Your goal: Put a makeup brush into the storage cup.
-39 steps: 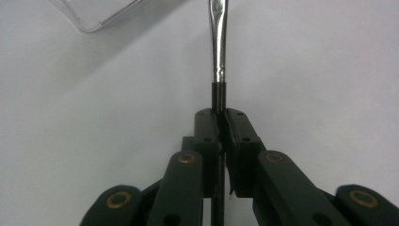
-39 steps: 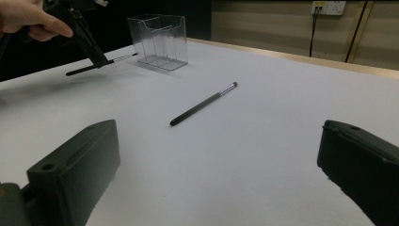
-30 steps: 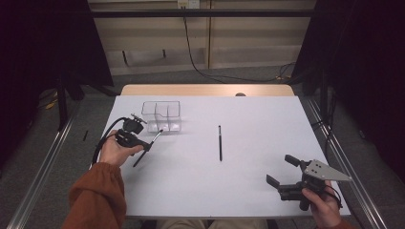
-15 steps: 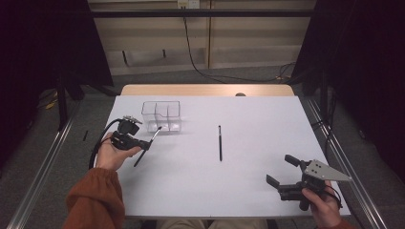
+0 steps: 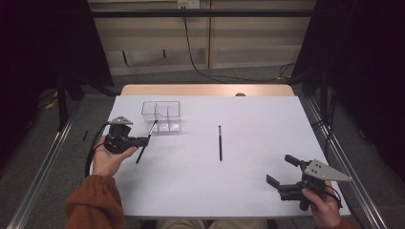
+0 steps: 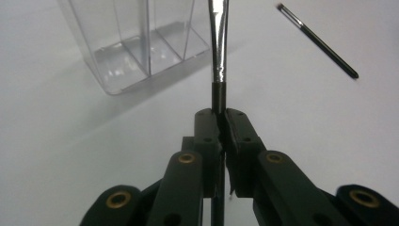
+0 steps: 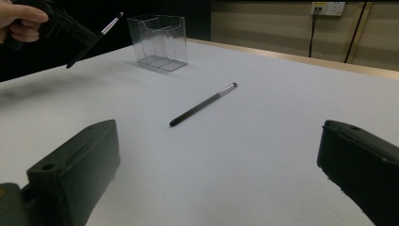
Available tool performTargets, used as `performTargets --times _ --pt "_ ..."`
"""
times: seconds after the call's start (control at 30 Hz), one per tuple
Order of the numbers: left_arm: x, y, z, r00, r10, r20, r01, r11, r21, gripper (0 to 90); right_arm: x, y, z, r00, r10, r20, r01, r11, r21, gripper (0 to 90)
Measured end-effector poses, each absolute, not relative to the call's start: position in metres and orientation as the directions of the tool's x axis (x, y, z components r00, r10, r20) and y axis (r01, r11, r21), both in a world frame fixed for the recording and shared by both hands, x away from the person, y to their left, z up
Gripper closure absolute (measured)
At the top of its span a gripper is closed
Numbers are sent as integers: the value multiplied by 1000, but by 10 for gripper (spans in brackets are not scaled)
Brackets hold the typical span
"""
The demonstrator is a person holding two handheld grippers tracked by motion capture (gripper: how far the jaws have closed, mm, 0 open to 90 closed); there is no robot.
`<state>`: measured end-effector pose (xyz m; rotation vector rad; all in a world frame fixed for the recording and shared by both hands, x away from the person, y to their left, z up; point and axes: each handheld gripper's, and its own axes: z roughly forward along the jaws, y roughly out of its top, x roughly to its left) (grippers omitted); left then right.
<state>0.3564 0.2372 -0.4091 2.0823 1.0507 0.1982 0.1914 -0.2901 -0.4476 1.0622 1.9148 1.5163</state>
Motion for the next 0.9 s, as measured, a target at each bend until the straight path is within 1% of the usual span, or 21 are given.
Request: performTargets --times 0.1,0.27,0.63,0.83,0.9 --pt "354 237 -409 635 748 -196 614 -334 715 843 191 -290 -447 -588 803 97 279 89 956 0" --pt "348 235 -406 646 742 -180 580 -324 747 842 191 -290 -448 -586 804 97 279 88 956 0" --pt "339 241 -412 628 760 -171 524 -250 814 843 191 -290 -448 -587 804 95 276 89 957 0" --pt "336 242 -413 621 760 -193 505 -199 840 843 192 -290 -448 -588 803 97 277 88 957 0" --pt "333 242 -410 621 765 -169 475 -196 858 843 192 -290 -448 -587 804 97 277 87 957 0"
